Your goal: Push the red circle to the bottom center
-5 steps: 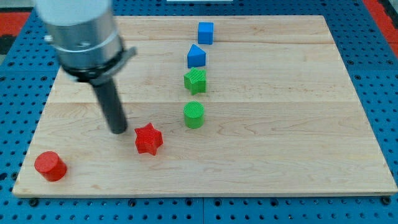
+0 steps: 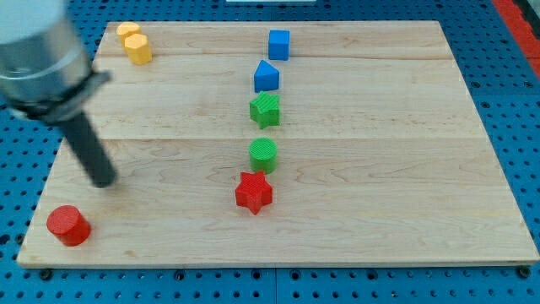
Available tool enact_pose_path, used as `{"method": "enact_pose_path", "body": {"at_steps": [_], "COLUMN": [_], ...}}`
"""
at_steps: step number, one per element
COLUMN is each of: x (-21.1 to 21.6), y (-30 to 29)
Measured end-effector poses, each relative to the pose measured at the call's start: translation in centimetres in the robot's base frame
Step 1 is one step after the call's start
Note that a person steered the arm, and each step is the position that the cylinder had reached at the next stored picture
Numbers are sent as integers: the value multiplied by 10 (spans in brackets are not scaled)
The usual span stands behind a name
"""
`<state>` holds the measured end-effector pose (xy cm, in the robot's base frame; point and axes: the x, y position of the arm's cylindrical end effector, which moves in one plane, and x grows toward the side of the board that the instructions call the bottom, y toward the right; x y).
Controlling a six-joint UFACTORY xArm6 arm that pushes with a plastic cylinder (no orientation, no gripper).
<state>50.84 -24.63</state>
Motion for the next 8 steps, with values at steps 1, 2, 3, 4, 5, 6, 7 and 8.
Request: {"method": "enact_pose_path", "body": {"at_steps": [1, 2, 3, 4, 5, 6, 7, 8], "x": [2, 37, 47, 50, 50, 55, 82, 84], "y": [-58, -58, -48, -33, 12, -19, -19, 58]}}
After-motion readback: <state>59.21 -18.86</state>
